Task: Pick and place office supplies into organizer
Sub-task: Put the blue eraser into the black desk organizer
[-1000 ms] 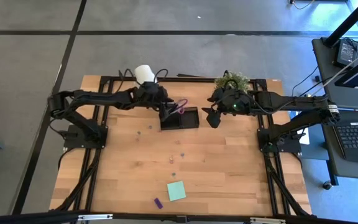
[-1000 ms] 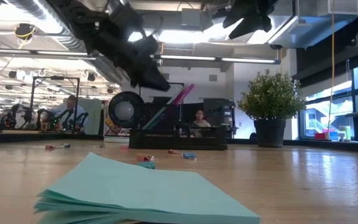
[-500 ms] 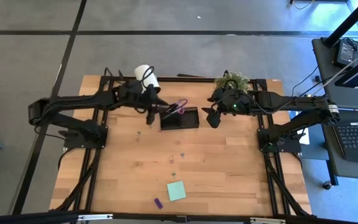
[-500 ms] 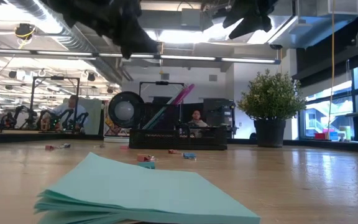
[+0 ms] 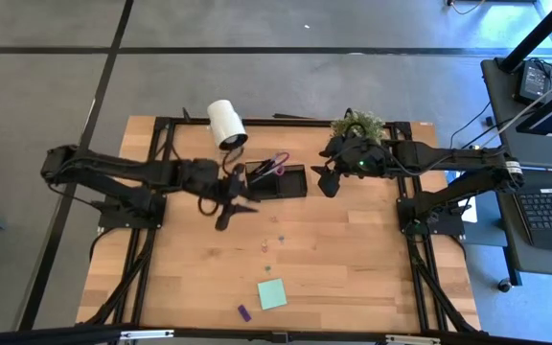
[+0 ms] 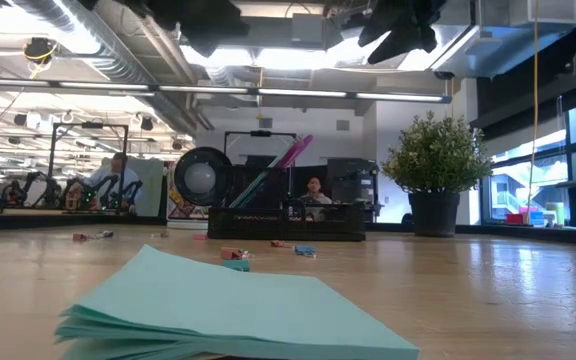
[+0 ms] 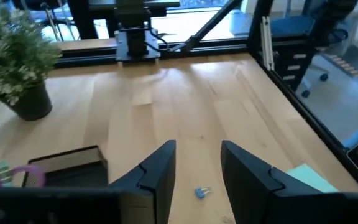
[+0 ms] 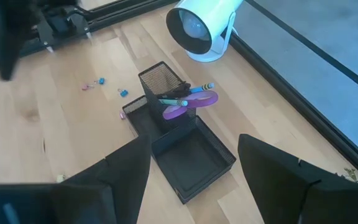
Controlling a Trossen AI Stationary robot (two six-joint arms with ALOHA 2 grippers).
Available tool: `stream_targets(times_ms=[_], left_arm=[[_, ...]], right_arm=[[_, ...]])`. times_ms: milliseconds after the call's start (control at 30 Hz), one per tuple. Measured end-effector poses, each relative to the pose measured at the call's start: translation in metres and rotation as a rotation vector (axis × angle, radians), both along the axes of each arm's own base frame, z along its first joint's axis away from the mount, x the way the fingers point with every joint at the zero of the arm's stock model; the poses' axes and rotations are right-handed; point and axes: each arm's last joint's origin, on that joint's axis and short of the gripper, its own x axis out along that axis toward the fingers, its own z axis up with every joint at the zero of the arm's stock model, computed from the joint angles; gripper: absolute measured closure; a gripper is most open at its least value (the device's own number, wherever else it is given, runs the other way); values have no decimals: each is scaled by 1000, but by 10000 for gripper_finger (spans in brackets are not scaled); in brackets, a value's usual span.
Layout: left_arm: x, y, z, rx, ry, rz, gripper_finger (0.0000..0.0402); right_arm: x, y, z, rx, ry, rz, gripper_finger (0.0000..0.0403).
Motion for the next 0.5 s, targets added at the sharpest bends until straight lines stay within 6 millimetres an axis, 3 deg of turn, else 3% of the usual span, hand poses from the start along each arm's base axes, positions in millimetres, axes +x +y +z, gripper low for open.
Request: stream_targets(times_ms=[267,500], left_arm=[[-4,-64,-3,160,-36,10,277],[8,-111,-16,318,-93,3,276]], right_arm=[[1,0,-7,-19,72,26,159],[-2,0,-11,-9,120,21,159]])
